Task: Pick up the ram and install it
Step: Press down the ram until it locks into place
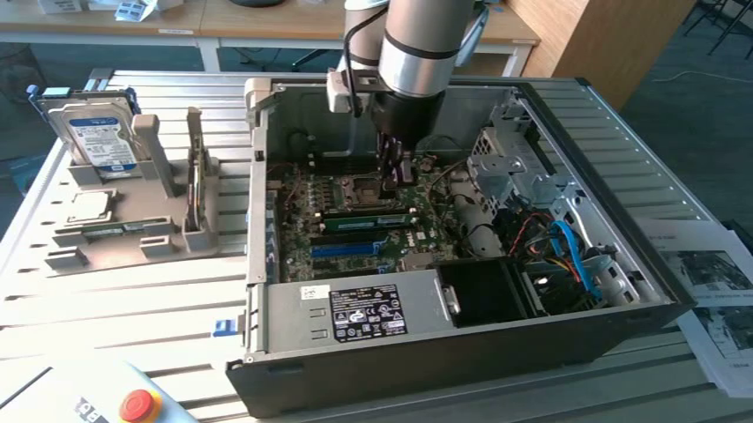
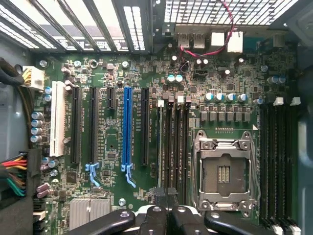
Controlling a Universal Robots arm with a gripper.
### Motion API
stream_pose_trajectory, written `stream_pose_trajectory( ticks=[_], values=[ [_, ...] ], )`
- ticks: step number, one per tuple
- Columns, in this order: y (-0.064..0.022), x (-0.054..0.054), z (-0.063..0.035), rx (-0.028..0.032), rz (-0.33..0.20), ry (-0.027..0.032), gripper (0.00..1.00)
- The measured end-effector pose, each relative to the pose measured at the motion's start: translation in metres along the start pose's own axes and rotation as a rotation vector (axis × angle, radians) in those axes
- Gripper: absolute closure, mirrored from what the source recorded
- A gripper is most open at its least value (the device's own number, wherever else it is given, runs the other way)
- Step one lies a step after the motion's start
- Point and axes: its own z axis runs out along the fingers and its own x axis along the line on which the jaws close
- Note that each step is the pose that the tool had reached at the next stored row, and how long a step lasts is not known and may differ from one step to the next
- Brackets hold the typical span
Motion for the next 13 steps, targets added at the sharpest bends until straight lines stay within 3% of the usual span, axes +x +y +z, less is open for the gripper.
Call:
stream_pose_trajectory(
  ticks=[7, 9, 11, 13],
  values=[
    [0.0008, 0.0, -0.0227, -0.0018, 0.0, 0.0, 0.9],
    [0.0014, 0.0, -0.0412, -0.0046, 0.0, 0.0, 0.9],
    [0.0018, 0.0, -0.0502, -0.0053, 0.0, 0.0, 0.9],
    [0.0017, 0.0, -0.0503, -0.0052, 0.0, -0.0001, 0.9]
  ],
)
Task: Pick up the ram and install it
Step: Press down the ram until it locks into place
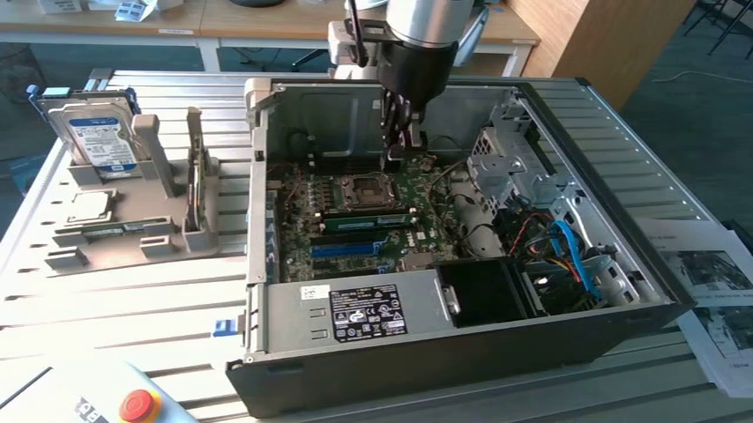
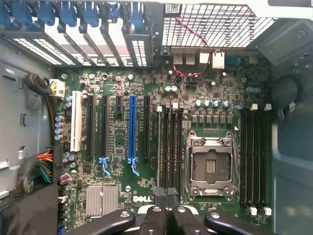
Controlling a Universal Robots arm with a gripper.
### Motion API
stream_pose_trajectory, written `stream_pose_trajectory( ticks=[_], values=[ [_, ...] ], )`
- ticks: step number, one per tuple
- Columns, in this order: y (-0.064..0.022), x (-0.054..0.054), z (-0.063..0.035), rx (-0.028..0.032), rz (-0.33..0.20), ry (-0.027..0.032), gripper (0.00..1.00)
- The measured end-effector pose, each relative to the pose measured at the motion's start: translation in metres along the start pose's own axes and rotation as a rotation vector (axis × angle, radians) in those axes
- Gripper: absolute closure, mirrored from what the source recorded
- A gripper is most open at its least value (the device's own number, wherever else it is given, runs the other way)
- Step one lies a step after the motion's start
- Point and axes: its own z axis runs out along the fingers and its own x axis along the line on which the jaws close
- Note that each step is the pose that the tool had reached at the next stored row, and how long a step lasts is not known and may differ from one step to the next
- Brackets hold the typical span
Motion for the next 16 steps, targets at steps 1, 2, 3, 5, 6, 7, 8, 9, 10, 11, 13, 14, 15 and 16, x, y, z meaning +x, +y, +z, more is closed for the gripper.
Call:
stream_pose_trajectory(
  ticks=[1, 2, 3, 5, 6, 7, 8, 9, 10, 11, 13, 14, 15, 16],
  values=[
    [0.0, 0.0, 0.0, 0.0, 0.0, 0.0, 0.9],
    [0.0, 0.0, 0.0, 0.0, 0.0, 0.0, 0.9],
    [0.0, 0.0, -0.0001, -0.0001, 0.0, 0.0001, 0.9],
    [0.0, 0.0, -0.0001, -0.0001, 0.0, 0.0002, 0.9],
    [0.0, 0.0, -0.0001, -0.0001, 0.0, 0.0001, 0.9],
    [0.0, 0.0, -0.0001, -0.0001, 0.0, 0.0002, 0.9],
    [0.0, 0.0, -0.0001, -0.0001, 0.0, 0.0002, 0.9],
    [0.0, 0.0, -0.0001, 0.0, 0.0, 0.0002, 0.9],
    [0.0, 0.0, -0.0001, -0.0001, 0.0, 0.0002, 0.9],
    [0.0, 0.0, -0.0001, -0.0001, 0.0, 0.0002, 0.9],
    [0.0, 0.0, -0.0001, -0.0001, 0.0, 0.0002, 0.9],
    [0.0, 0.0, -0.0001, -0.0001, 0.0, 0.0002, 0.9],
    [0.0, 0.0001, -0.0001, -0.0001, 0.001, 0.0001, 0.9],
    [0.0, 0.0001, -0.0001, -0.0001, 0.008, -0.0003, 0.9]
  ],
)
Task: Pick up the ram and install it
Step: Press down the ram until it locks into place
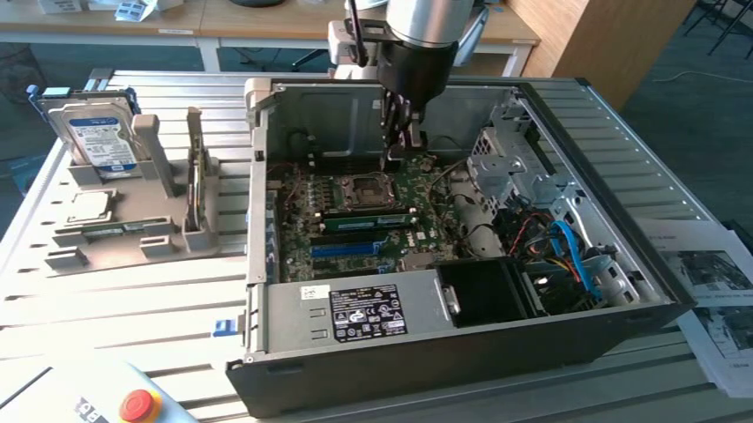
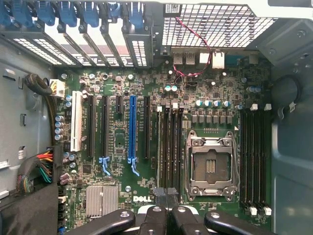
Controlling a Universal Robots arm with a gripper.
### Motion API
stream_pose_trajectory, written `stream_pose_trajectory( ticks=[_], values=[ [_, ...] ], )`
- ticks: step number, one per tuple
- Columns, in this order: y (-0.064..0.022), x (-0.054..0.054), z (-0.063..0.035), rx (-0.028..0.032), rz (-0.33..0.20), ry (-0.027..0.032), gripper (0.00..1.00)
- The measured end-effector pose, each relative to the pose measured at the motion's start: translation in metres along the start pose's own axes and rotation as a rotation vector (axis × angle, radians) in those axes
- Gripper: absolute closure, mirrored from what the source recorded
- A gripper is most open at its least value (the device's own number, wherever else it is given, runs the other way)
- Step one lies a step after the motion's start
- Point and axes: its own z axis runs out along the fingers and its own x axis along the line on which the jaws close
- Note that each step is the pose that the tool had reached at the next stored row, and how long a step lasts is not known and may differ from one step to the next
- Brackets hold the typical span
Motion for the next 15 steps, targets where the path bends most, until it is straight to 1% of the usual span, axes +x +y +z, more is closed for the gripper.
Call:
stream_pose_trajectory(
  ticks=[3, 15],
  values=[
    [0.0, 0.0, 0.0, 0.0001, 0.039, -0.0017, 0.9],
    [0.0, 0.0, 0.0, 0.0003, 0.226, -0.0093, 0.9]
  ],
)
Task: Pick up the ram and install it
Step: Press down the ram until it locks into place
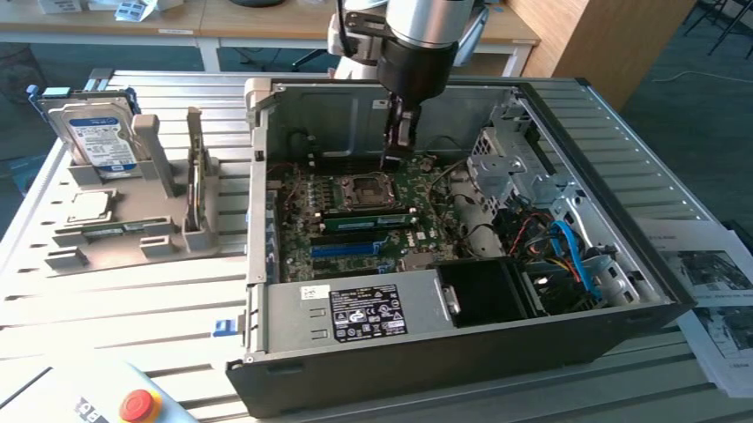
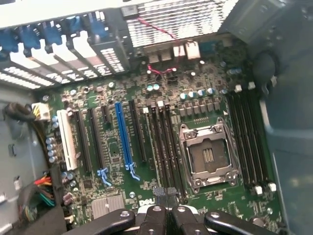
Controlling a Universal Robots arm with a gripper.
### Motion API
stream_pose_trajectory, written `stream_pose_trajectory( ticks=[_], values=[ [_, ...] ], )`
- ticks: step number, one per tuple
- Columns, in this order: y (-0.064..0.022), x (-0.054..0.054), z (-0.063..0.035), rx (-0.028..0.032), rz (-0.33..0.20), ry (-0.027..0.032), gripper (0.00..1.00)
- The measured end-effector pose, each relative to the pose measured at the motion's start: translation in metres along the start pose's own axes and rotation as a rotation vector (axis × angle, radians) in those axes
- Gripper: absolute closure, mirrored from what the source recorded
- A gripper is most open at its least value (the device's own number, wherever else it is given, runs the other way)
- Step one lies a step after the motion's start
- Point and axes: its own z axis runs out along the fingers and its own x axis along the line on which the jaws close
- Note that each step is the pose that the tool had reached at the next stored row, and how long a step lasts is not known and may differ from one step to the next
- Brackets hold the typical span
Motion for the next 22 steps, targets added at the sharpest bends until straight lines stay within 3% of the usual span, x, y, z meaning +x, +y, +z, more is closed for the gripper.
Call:
stream_pose_trajectory(
  ticks=[22],
  values=[
    [0.0, 0.0, 0.0, 0.0006, 0.361, -0.0146, 0.9]
  ],
)
